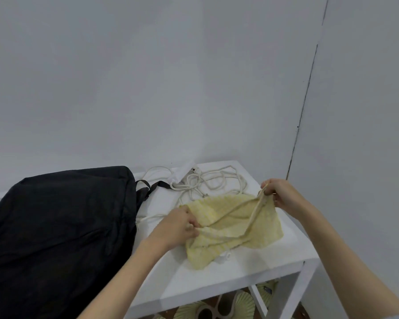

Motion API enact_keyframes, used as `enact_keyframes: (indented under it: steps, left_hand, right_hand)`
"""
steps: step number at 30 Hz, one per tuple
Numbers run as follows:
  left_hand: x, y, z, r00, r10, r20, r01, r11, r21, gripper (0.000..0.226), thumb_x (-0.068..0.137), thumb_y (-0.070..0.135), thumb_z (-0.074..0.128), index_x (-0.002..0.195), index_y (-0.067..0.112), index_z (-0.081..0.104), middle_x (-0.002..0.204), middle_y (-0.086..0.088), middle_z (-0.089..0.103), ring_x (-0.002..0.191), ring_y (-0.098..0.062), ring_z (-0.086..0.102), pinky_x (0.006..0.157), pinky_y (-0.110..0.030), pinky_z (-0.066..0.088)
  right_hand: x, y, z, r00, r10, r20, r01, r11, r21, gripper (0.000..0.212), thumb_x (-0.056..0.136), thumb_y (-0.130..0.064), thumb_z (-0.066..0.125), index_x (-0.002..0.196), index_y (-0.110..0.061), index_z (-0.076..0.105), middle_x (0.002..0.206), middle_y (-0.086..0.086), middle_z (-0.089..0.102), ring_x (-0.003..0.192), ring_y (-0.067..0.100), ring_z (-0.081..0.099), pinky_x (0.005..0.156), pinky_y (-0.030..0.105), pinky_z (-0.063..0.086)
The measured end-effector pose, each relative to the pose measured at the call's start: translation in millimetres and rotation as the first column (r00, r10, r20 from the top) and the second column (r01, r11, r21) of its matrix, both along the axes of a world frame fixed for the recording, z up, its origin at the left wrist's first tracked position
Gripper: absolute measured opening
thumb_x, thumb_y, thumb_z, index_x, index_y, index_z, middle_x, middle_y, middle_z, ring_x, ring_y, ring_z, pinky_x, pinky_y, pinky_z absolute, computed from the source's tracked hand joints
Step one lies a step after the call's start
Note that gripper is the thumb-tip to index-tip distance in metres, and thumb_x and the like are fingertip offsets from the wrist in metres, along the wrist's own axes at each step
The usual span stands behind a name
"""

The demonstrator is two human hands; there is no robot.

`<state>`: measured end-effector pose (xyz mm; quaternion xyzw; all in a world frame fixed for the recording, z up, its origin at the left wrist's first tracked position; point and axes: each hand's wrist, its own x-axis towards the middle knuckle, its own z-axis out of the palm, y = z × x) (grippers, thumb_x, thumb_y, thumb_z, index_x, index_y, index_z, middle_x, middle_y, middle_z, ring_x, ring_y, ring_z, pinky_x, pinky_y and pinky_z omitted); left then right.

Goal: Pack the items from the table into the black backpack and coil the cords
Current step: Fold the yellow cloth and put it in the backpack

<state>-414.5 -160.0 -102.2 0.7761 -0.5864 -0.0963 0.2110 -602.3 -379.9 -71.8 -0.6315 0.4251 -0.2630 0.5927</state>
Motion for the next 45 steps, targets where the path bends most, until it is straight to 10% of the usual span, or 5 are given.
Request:
enact_keyframes:
  steps: [15, 20, 27, 40, 45]
  left_hand:
    - [-8.6, -35.8, -23.9, 0.962, 0.032, 0.272, -0.072, 0.988, 0.137, 0.03, 0.099, 0.03, 0.044, 0.114, 0.008, 0.06, 0.113, -0.014, 0.055, 0.115, -0.024, 0.045, 0.089, -0.031, 0.038]
    - [-0.7, -35.3, -23.4, 0.988, 0.031, 0.152, -0.038, 0.998, 0.043, 0.028, 0.092, 0.019, 0.054, 0.077, -0.001, 0.066, 0.066, -0.002, 0.045, 0.08, -0.02, 0.044, 0.076, -0.032, 0.042]
    - [16.0, -11.3, 17.7, 0.913, 0.181, -0.366, -0.345, 0.819, -0.459, 0.007, 0.079, 0.01, 0.071, 0.079, 0.017, 0.073, 0.08, 0.006, 0.071, 0.082, -0.016, 0.063, 0.08, -0.028, 0.048]
    - [26.3, 45.4, 110.9, 0.761, -0.079, -0.644, -0.487, 0.587, -0.647, 0.019, 0.081, 0.014, 0.069, 0.099, 0.02, 0.07, 0.094, 0.0, 0.073, 0.088, -0.006, 0.067, 0.081, -0.017, 0.053]
    - [33.0, 54.1, 126.5, 0.523, -0.154, -0.838, -0.555, 0.685, -0.472, 0.016, 0.082, 0.011, 0.066, 0.097, 0.005, 0.068, 0.084, -0.006, 0.071, 0.07, -0.012, 0.069, 0.061, -0.02, 0.055]
  right_hand:
    - [-5.0, -6.2, -10.9, 0.995, -0.037, 0.091, 0.033, 0.998, 0.05, 0.025, 0.079, 0.01, 0.043, 0.072, -0.009, 0.058, 0.067, 0.006, 0.048, 0.049, 0.012, 0.048, 0.044, 0.018, 0.04]
    - [-4.7, -6.2, -10.4, 0.992, -0.058, 0.116, 0.053, 0.997, 0.052, 0.025, 0.079, 0.009, 0.044, 0.074, -0.009, 0.059, 0.07, 0.008, 0.05, 0.059, 0.017, 0.048, 0.053, 0.024, 0.041]
    - [-14.0, -8.9, -2.6, 0.944, -0.152, 0.292, 0.16, 0.987, -0.004, 0.019, 0.088, 0.002, 0.055, 0.104, -0.003, 0.063, 0.078, 0.006, 0.059, 0.071, 0.016, 0.057, 0.065, 0.025, 0.047]
    - [-15.2, 20.5, 66.4, 0.76, 0.105, 0.642, -0.061, 0.994, -0.09, 0.052, 0.051, -0.022, 0.076, 0.099, -0.005, 0.066, 0.082, 0.001, 0.074, 0.078, 0.011, 0.069, 0.069, 0.02, 0.054]
    - [-7.8, 29.0, 82.2, 0.885, 0.08, 0.458, -0.061, 0.997, -0.056, 0.019, 0.08, -0.007, 0.067, 0.099, -0.002, 0.066, 0.082, 0.007, 0.071, 0.067, 0.014, 0.067, 0.059, 0.022, 0.056]
